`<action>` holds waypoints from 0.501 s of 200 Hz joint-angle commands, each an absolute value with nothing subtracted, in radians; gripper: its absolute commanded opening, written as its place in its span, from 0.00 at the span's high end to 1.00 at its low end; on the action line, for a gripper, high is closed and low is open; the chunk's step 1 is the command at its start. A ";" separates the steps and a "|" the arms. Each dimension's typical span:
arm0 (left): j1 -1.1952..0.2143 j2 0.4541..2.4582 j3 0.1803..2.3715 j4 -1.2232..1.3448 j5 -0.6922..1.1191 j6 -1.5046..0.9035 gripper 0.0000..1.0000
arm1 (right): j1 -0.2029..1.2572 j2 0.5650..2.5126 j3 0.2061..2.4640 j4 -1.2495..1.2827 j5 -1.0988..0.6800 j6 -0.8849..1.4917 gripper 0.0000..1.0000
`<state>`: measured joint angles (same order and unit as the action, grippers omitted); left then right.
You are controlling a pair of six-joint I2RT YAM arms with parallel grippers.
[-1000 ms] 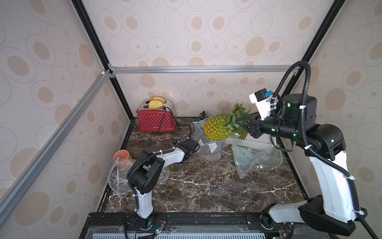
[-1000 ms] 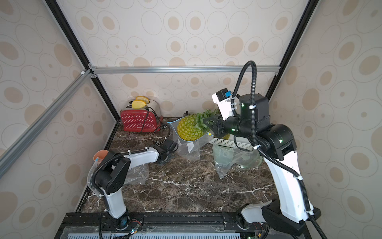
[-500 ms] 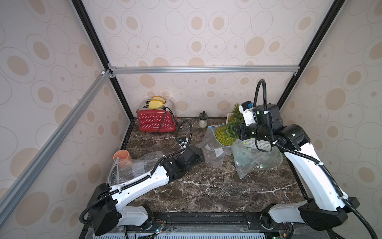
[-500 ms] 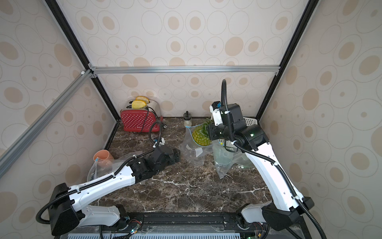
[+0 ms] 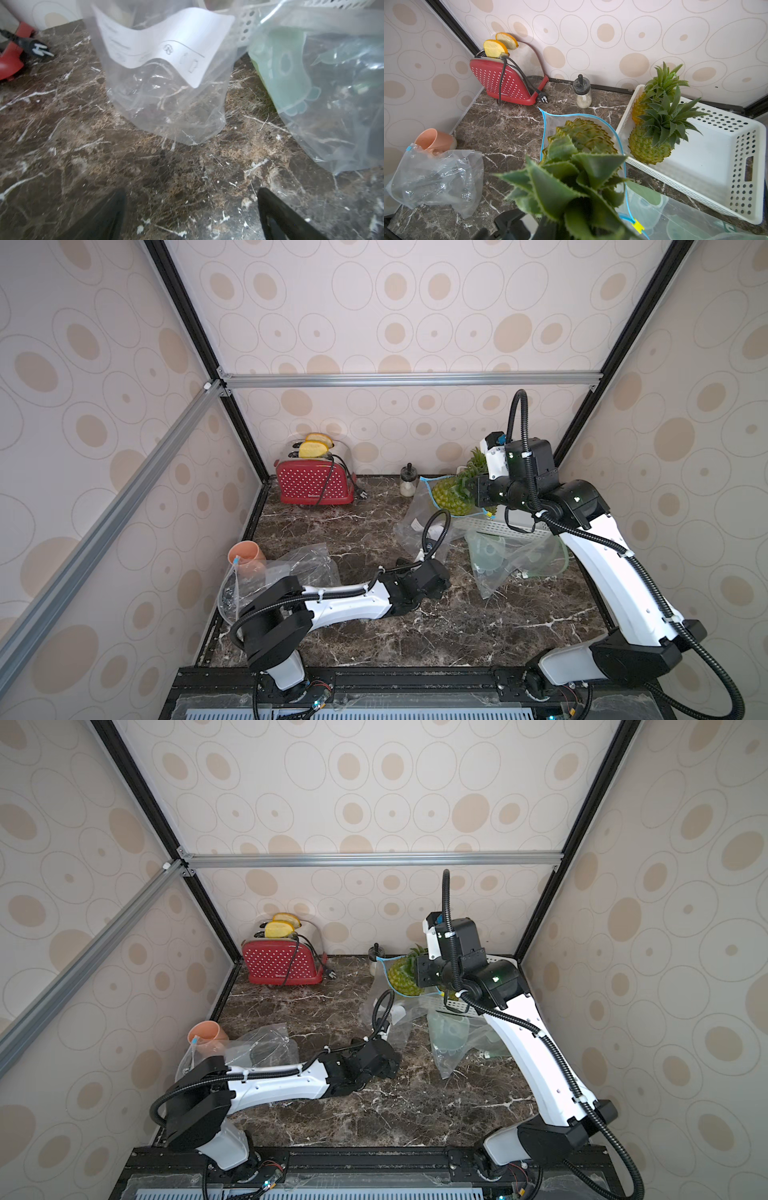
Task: Open the zip-top bag and take out the pineapple
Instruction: Pick up the pineapple from the zipper food storage bag.
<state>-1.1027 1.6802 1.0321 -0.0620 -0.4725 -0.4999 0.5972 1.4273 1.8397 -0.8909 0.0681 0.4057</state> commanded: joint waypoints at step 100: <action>-0.996 1.919 1.219 0.216 -0.597 -0.228 1.00 | 0.592 1.367 1.890 -0.757 0.009 0.432 1.00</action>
<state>-1.0195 1.9133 1.1709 0.1722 -0.5446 -0.2691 0.5968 1.4269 1.8397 -0.8906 0.0208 0.4225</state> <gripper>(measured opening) 0.238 0.185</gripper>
